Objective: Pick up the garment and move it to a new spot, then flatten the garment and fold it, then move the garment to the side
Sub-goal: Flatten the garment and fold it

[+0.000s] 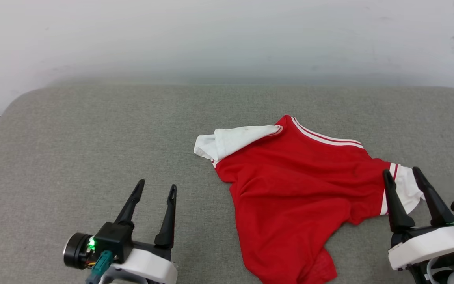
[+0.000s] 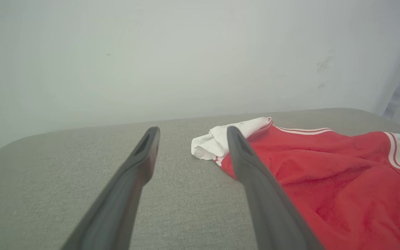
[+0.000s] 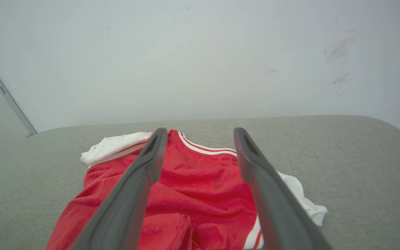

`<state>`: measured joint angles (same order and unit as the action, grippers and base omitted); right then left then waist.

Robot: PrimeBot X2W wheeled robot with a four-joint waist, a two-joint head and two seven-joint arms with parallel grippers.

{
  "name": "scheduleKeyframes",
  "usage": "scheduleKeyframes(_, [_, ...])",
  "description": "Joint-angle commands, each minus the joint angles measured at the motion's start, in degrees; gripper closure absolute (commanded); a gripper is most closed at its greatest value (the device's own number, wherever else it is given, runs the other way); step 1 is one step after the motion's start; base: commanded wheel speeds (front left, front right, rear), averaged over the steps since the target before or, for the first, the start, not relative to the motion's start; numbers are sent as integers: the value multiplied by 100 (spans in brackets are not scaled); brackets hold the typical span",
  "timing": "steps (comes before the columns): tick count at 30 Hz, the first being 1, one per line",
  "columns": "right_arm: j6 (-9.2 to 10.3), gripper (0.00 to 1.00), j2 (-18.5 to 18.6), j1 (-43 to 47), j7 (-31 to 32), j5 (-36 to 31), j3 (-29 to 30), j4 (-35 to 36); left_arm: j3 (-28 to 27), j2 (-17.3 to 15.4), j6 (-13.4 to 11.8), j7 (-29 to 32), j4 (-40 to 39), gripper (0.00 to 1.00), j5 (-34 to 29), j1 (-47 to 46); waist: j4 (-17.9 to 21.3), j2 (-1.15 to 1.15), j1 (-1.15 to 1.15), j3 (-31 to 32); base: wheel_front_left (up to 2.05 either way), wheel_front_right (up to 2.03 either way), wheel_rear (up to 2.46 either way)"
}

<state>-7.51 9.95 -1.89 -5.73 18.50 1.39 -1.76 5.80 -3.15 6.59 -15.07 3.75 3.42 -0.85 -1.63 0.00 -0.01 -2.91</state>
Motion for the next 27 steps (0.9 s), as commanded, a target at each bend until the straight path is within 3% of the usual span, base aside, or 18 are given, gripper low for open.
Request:
scheduleKeyframes(1, [4, 0, -72, 81, -30, -35, 3, 20, 35, -30, 32, -15, 37, 0, 53, -85, 48, 0, 1, -41, 0, 0, 0])
scheduleKeyframes(6, [4, 0, -210, 63, -15, -141, 39, 100, 675, -492, 84, 176, 610, 0, 238, -736, 193, 0, 1, -219, 0, 0, 0])
scheduleKeyframes(12, [4, 0, -322, -86, 47, -206, 66, 242, 2376, -1640, 82, 2097, 798, 0, 1475, -2663, 467, 0, 1, -599, 0, 0, 0])
scheduleKeyframes(14, [4, 0, -369, -178, 29, -223, 20, 270, 2999, -2011, 83, 3086, 816, 0, 2331, -3642, 657, 0, 1, -814, 0, 0, 0])
scheduleKeyframes(17, [3, 0, -425, -286, -1, -211, -96, 270, 3593, -2413, 82, 4050, 874, 0, 3066, -4586, 881, 0, 1, -1054, 0, 0, 0])
scheduleKeyframes(21, [4, 0, -484, -440, -79, -185, -238, 215, 4259, -2755, 84, 4924, 1075, 0, 3748, -5508, 1156, 0, 1, -1373, 0, 0, 0])
scheduleKeyframes(27, [4, 0, -573, -644, -245, -129, -506, 26, 5040, -3190, 85, 5471, 1364, 0, 4371, -6346, 1508, 0, 1, -1758, 0, 0, 0])
